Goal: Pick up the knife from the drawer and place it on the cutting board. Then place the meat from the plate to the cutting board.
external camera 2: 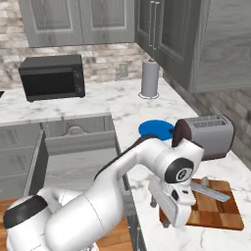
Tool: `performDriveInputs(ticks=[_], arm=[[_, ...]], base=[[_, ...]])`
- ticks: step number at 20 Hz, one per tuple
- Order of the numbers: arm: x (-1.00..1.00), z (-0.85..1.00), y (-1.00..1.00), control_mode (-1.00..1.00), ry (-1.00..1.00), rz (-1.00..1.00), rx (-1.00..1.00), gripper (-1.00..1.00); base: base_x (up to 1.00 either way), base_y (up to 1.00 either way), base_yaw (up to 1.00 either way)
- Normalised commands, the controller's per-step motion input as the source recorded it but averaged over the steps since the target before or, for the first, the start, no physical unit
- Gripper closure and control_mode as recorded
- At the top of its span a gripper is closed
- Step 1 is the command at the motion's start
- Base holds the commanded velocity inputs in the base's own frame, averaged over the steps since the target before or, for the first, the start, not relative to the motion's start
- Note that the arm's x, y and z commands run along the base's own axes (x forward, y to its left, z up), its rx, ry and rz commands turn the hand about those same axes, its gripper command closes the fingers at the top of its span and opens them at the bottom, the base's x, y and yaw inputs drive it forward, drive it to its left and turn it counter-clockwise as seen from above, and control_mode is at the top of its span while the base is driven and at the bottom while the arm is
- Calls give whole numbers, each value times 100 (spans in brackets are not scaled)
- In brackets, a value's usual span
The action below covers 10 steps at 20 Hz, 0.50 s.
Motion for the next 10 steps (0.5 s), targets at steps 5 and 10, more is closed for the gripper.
performDriveInputs(ticks=[5, 10], arm=[[-52, 57, 59, -100, 1, -1, -5, -100], [-27, 69, 55, -100, 0, 0, -12, -100]], base=[[0, 0, 0], [0, 0, 0]])
